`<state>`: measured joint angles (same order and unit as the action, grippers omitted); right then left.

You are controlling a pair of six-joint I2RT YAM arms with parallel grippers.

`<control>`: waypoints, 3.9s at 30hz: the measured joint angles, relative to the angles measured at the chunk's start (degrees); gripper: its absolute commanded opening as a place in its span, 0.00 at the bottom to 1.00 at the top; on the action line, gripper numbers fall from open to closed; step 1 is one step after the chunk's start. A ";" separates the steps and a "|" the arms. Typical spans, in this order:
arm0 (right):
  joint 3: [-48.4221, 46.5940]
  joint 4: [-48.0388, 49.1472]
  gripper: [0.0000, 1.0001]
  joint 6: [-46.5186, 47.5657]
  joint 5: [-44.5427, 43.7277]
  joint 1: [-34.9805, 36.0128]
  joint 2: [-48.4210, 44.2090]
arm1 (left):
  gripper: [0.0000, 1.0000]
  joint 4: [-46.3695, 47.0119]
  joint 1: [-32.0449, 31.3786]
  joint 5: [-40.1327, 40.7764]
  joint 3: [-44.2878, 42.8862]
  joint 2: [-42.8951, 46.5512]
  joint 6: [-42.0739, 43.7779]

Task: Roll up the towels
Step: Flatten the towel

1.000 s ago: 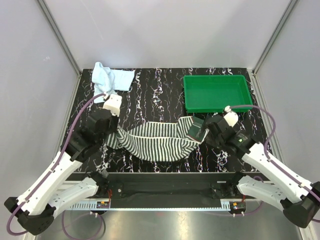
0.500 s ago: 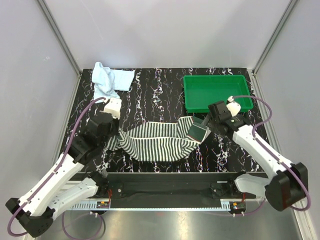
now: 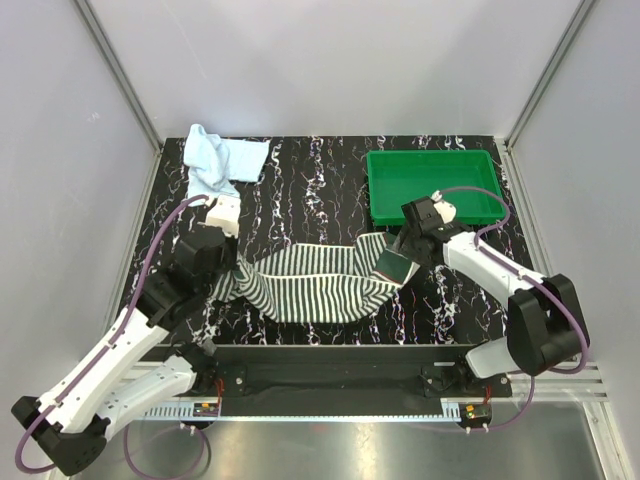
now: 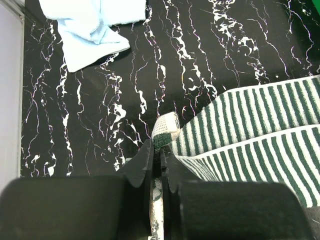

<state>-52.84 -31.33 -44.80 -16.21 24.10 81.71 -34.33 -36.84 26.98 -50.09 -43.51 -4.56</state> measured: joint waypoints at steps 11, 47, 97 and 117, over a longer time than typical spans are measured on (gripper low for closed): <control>1.14 3.45 0.54 2.32 1.36 -3.58 2.71 | 0.08 0.39 0.00 0.13 0.09 0.00 -0.07; -45.46 -10.10 0.00 7.08 12.83 -6.19 11.96 | 0.04 -3.69 19.96 -8.92 -30.91 -22.56 -0.31; 1.92 -10.71 0.95 -4.46 8.02 -13.07 -14.71 | 0.99 -0.98 47.28 -23.91 0.81 -25.99 -18.38; -11.41 7.37 0.57 1.51 22.93 -30.80 15.15 | 0.99 4.52 50.90 -32.72 -11.98 -42.84 -18.82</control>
<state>-64.25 -23.97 -43.29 6.72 -6.70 96.86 -29.80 14.06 -5.74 -62.06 -86.35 -23.38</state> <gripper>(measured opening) 0.581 0.984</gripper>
